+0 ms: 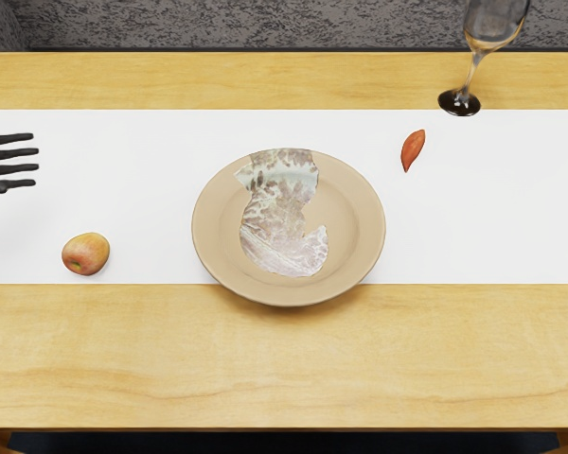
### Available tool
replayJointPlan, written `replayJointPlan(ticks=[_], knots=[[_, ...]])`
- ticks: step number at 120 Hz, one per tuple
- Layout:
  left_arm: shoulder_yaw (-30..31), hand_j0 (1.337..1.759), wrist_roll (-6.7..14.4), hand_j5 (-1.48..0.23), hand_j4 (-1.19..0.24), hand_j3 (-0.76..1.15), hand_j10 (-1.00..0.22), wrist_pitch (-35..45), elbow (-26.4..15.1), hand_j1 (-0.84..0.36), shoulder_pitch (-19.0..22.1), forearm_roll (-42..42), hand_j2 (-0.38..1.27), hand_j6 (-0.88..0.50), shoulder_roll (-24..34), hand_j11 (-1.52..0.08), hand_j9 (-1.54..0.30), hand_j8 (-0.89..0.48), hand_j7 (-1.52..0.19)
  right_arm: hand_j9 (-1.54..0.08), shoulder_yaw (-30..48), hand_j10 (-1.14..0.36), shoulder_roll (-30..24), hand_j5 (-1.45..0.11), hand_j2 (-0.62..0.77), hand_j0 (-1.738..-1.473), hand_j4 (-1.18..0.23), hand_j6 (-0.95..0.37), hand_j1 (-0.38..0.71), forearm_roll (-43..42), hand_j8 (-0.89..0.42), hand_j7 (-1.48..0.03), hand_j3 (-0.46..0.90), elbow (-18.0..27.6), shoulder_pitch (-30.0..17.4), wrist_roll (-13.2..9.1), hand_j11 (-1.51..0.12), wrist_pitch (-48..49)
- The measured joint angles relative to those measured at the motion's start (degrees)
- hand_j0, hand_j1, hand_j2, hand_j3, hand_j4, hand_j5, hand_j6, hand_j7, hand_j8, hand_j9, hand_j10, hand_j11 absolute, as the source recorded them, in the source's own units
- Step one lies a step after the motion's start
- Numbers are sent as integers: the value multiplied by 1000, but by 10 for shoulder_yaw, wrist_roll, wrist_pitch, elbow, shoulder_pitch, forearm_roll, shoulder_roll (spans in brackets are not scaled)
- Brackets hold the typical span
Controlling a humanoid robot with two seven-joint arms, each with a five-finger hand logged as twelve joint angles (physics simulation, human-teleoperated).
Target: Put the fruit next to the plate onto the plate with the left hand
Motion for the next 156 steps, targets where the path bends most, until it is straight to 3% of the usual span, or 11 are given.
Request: replayJointPlan(ticks=[16,27,36,44,53,66,82,99,113,130,156], knots=[[-4,1658,8,0,3,0,2,0,-6,348,-6,5,0,4,-3,-1,-1,4,-1,-15,1,-11,0,-15,-2,-1658,-11,-11,-335,0,-11,-15,0,0,1,0,-15,0],[-5,1658,55,-15,-8,0,-8,0,-8,335,-105,73,3,-7,-25,-16,-16,-7,-15,-15,1,-11,0,-15,-2,-1658,-11,-11,-335,0,-11,-15,0,-1,1,0,-15,0],[-5,1658,104,-27,-20,0,-20,0,-16,324,-136,147,3,-19,-80,-27,-27,-19,-27,-15,1,-11,0,-15,-2,-1658,-11,-11,-335,0,-11,-15,0,-1,0,0,-15,0],[-6,1658,126,-34,-26,0,-26,0,-73,317,-152,206,4,-25,-44,-34,-34,-25,-34,-15,2,-12,0,-15,-2,-1658,-11,-11,-335,0,-11,-15,0,-1,0,0,-15,0],[-28,1658,139,-40,-30,0,-30,0,-184,312,-165,274,6,-30,23,-40,-40,-30,-40,-15,2,-11,0,-15,-2,-1658,-11,-11,-335,0,-11,-15,0,-1,0,0,-15,0],[-52,1658,147,-44,-35,0,-35,25,-286,309,-166,356,6,-36,-4,-44,-44,-35,-44,-15,2,-11,0,-15,-2,-1658,-11,-11,-335,0,-11,-15,0,-1,0,0,-15,0],[-59,1658,150,-46,-38,0,-38,119,-333,307,-149,496,7,-39,-55,-46,-46,-39,-46,-15,2,-11,0,-15,-2,-1658,-11,-11,-335,0,-11,-15,0,-1,0,0,-15,0],[-58,1658,151,-44,-38,0,-37,177,-346,310,-75,612,7,-39,-83,-43,-43,-38,-43,-15,2,-11,0,-15,-2,-1658,-11,-11,-335,0,-11,-15,0,-1,0,0,-15,0],[-57,1658,151,-42,-37,0,-36,271,-349,313,-2,735,8,-38,-124,-41,-41,-38,-42,-15,2,-11,0,-15,-2,-1658,-11,-11,-335,0,-11,-15,0,-1,0,0,-15,0],[-53,1658,151,-87,-72,0,-71,315,-347,272,6,802,15,-74,-125,-86,-86,-73,-86,-15,2,-11,0,-15,-2,-1658,-11,-11,-335,0,-11,-15,0,-1,0,0,-15,0],[0,1658,151,-223,-177,0,-176,325,-335,147,5,825,37,-179,-126,-222,-222,-179,-222,-15,2,-11,0,-15,-2,-1658,-11,-11,-335,0,-11,-15,0,-1,0,0,-15,0]])
